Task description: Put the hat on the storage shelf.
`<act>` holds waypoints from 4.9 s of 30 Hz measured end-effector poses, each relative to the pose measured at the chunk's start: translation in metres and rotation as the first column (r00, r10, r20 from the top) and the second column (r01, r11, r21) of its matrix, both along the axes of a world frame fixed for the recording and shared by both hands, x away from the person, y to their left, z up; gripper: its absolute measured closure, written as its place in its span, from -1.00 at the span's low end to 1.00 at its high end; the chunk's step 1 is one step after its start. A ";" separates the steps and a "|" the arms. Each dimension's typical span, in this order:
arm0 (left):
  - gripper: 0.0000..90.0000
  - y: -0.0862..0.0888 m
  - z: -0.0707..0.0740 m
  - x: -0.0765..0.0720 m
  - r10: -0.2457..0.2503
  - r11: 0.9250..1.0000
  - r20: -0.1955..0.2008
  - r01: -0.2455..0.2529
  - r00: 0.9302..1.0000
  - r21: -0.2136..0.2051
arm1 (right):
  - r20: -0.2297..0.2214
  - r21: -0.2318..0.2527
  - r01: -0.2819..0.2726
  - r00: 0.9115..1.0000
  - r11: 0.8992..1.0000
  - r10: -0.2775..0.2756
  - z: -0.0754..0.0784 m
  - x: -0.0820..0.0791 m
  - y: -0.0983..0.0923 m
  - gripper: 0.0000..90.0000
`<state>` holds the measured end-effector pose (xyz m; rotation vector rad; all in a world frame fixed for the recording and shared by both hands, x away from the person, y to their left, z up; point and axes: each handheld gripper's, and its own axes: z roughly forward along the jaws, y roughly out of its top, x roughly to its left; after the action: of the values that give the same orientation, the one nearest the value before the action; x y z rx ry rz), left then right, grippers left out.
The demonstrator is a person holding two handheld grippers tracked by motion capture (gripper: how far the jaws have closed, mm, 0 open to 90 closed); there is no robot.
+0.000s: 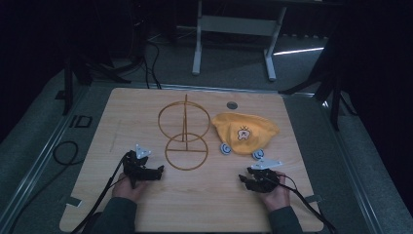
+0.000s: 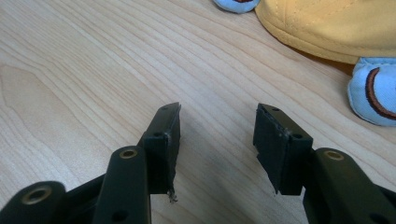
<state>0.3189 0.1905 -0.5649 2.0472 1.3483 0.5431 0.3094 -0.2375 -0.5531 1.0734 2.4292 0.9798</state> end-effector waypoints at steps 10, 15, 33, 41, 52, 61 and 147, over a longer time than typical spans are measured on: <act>-0.96 0.000 0.000 0.000 0.000 1.000 0.000 0.000 1.000 0.000 | 0.010 0.016 -0.001 1.000 1.000 0.001 -0.002 -0.001 -0.002 0.14; -0.96 0.000 0.000 0.000 0.000 1.000 0.000 0.000 1.000 -0.001 | 0.001 -0.027 -0.022 1.000 0.999 0.022 0.004 0.001 -0.003 0.27; -0.96 0.000 0.000 0.000 0.001 1.000 0.001 -0.001 1.000 -0.002 | -0.035 -0.044 0.128 0.991 0.991 -0.130 0.012 0.064 -0.050 -0.18; -0.96 0.000 0.000 0.000 0.001 1.000 0.000 -0.001 1.000 -0.002 | -0.064 -0.022 0.083 0.994 0.996 -0.084 0.006 0.078 -0.052 -0.19; -0.96 0.000 0.000 0.000 0.001 1.000 0.001 -0.001 1.000 -0.002 | -0.105 0.089 -0.019 0.994 0.996 0.028 0.004 0.068 -0.045 0.15; -0.96 0.000 0.000 0.000 0.001 1.000 0.001 -0.001 1.000 -0.002 | -0.114 0.125 -0.023 0.993 0.992 0.037 0.004 0.062 -0.039 0.86; -0.96 0.000 0.000 0.000 0.000 1.000 -0.001 0.000 1.000 -0.002 | 0.095 0.089 0.018 0.995 0.996 -0.027 0.142 0.022 -0.046 0.27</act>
<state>0.3189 0.1905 -0.5647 2.0462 1.3492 0.5405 0.3317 -0.2834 -0.4116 1.0547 2.3113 1.1145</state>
